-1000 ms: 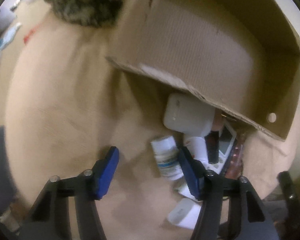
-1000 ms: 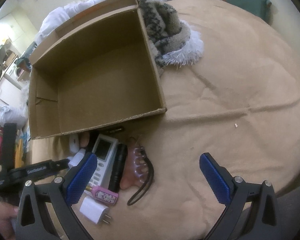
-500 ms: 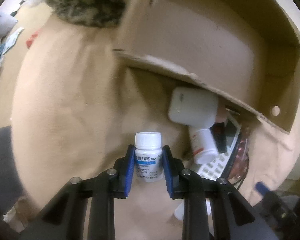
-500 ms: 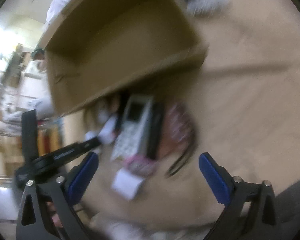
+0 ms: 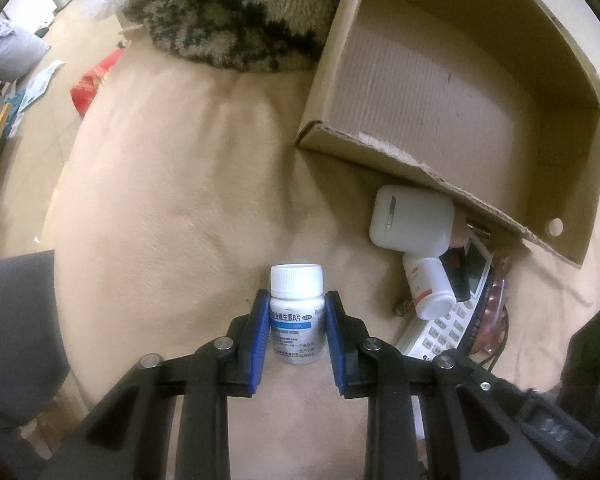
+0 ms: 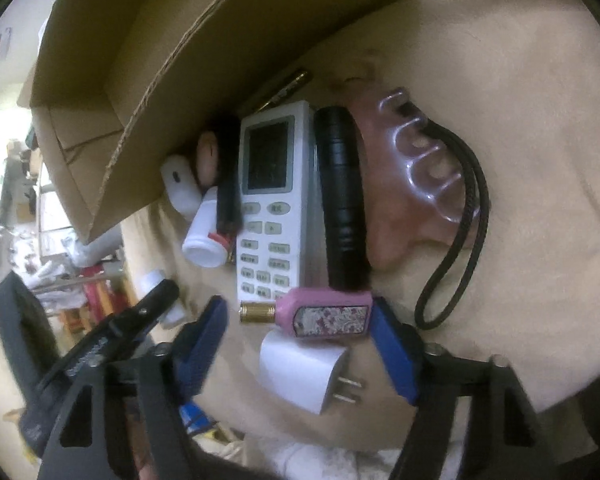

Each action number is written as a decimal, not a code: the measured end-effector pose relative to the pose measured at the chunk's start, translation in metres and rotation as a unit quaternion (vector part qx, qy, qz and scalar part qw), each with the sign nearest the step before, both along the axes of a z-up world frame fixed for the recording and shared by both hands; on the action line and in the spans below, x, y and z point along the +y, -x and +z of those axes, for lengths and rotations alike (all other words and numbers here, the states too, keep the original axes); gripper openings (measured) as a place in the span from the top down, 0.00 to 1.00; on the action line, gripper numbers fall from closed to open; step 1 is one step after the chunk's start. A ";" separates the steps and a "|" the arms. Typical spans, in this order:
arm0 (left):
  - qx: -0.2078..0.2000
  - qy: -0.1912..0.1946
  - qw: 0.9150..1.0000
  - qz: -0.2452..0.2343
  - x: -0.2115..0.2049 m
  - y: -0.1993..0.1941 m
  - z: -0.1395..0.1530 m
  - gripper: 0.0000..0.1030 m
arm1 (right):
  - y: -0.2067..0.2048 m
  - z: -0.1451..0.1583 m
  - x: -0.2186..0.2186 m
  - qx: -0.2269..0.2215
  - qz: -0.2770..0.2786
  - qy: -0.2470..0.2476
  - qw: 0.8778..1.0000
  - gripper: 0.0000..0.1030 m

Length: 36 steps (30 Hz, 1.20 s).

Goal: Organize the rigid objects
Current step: 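Grasp the white pill bottle with the left tool while the right grasps the pink perfume vial, then carry the pill bottle and perfume vial into the box and open both tools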

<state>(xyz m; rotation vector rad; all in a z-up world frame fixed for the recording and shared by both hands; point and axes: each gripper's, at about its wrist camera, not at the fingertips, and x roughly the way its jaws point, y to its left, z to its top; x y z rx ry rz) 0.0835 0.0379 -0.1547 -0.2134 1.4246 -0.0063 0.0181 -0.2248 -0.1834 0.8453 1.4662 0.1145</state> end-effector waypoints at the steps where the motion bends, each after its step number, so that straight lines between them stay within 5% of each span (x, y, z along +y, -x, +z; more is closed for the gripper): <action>1: -0.001 -0.002 1.000 0.000 -0.008 0.007 0.003 0.77 | 0.001 0.001 0.001 -0.002 0.003 0.009 1.000 0.36; 10: -0.006 -0.024 1.000 0.000 -0.019 0.008 0.006 0.77 | 0.008 0.019 -0.005 -0.030 0.017 0.015 0.999 0.36; 15: -0.023 -0.058 0.998 0.000 -0.023 0.014 0.015 0.77 | 0.010 0.049 -0.009 -0.064 0.026 0.012 0.998 0.36; 20: -0.031 -0.054 0.998 0.009 -0.017 0.019 0.029 0.77 | 0.007 0.092 -0.015 -0.118 0.047 0.016 0.992 0.36; 30: -0.121 -0.056 0.991 -0.010 -0.026 0.009 0.107 0.77 | -0.033 0.149 -0.019 -0.219 0.084 0.068 0.970 0.36; 36: -0.170 -0.077 0.981 -0.051 -0.060 -0.020 0.134 0.77 | -0.069 0.159 -0.032 -0.248 0.096 0.100 0.959 0.36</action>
